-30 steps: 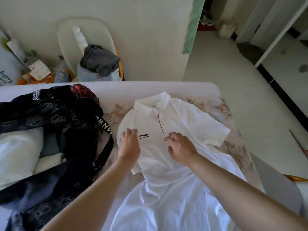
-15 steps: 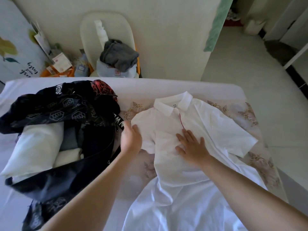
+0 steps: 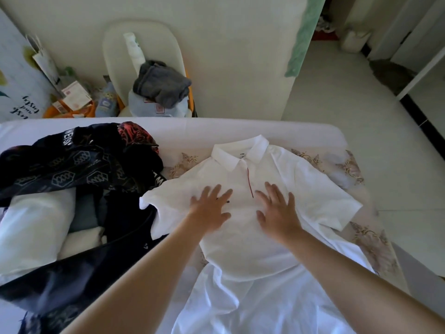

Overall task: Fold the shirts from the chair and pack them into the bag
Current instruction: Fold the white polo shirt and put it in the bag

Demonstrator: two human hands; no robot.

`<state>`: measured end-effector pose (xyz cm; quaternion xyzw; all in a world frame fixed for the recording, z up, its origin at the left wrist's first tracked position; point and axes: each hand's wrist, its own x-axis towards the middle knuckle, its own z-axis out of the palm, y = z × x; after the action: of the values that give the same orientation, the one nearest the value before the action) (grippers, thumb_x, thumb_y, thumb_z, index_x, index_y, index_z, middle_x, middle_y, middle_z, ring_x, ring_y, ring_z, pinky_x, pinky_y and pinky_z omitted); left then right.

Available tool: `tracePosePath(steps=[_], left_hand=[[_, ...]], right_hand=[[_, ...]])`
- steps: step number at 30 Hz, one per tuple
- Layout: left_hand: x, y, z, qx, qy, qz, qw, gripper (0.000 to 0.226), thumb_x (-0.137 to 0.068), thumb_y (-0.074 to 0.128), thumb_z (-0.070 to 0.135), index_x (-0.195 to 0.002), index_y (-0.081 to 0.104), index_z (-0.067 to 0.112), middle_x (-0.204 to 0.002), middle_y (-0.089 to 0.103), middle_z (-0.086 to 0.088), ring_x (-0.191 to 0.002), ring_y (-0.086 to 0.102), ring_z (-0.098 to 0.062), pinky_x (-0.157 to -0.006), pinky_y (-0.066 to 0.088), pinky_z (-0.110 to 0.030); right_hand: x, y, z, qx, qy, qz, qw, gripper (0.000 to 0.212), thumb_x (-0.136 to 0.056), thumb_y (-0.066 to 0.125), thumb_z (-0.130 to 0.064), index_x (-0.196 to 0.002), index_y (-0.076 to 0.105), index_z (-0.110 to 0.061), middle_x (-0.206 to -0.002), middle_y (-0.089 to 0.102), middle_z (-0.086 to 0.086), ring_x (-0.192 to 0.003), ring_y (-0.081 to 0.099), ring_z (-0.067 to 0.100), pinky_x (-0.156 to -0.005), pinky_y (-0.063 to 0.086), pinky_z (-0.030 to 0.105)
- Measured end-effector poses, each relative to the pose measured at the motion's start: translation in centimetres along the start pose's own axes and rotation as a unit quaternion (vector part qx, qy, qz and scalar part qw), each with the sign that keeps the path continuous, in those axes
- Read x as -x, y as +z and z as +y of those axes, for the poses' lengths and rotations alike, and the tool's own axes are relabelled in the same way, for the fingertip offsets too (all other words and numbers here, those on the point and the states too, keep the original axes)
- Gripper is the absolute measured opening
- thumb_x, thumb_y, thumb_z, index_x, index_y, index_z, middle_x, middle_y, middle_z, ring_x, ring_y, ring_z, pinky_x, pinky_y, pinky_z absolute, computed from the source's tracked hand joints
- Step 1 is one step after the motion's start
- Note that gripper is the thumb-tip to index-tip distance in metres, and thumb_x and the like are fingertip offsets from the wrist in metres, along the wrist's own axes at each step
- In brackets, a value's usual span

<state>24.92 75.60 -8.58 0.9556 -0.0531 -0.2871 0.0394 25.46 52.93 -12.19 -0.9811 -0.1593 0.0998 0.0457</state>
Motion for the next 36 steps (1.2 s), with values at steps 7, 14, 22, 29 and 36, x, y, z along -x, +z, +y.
tracePosePath(steps=[7,14,22,29,36], left_hand=[[-3.0,-1.7,3.6,-0.087,-0.116,0.118,0.982,0.038,-0.1,0.033,0.037,-0.128,0.05,0.018,-0.129,0.05,-0.01,-0.119,0.046,-0.03,-0.098,0.033,-0.043],[-8.0,-3.0,13.4,0.037,0.103,0.189,0.976,0.032,-0.099,0.042,0.028,-0.128,0.051,0.017,-0.128,0.049,-0.004,-0.121,0.045,-0.025,-0.098,0.038,-0.037],[-12.3,-1.4,17.0,-0.034,0.164,0.14,0.976,0.057,-0.103,0.033,0.048,-0.155,0.017,0.031,-0.165,-0.001,-0.002,-0.151,0.0,-0.025,-0.121,0.009,-0.049],[-14.8,-1.0,18.2,-0.089,0.178,0.098,0.975,0.071,-0.098,0.027,0.062,-0.155,-0.007,0.039,-0.162,-0.024,-0.001,-0.149,-0.022,-0.027,-0.12,-0.004,-0.054],[-16.2,-1.6,20.2,-0.108,0.182,0.098,0.972,0.079,-0.093,0.031,0.068,-0.154,-0.01,0.04,-0.16,-0.03,-0.002,-0.147,-0.026,-0.03,-0.117,-0.01,-0.059]], right_hand=[[-0.6,-1.9,9.4,-0.099,0.028,0.11,0.989,0.037,-0.093,0.047,-0.021,-0.125,0.06,-0.009,-0.133,0.057,0.012,-0.125,0.054,0.033,-0.089,0.047,0.047],[-0.3,-3.9,16.9,-0.007,0.328,0.003,0.945,0.06,-0.092,0.056,-0.045,-0.141,0.038,-0.016,-0.141,0.044,0.011,-0.125,0.044,0.033,-0.096,0.039,0.045],[-2.4,-4.7,21.8,0.09,0.309,0.122,0.939,0.021,-0.084,0.072,-0.031,-0.099,0.067,-0.017,-0.097,0.063,0.01,-0.093,0.056,0.032,-0.081,0.037,0.04],[-3.2,-3.7,20.8,0.042,0.147,0.21,0.966,0.037,-0.085,0.051,-0.025,-0.12,0.06,-0.018,-0.128,0.055,0.009,-0.111,0.054,0.034,-0.086,0.039,0.043],[-1.2,-0.6,23.5,-0.026,0.159,-0.024,0.987,0.071,-0.093,0.007,-0.054,-0.157,0.018,-0.025,-0.167,-0.005,0.002,-0.154,-0.003,0.02,-0.12,0.009,0.052]])
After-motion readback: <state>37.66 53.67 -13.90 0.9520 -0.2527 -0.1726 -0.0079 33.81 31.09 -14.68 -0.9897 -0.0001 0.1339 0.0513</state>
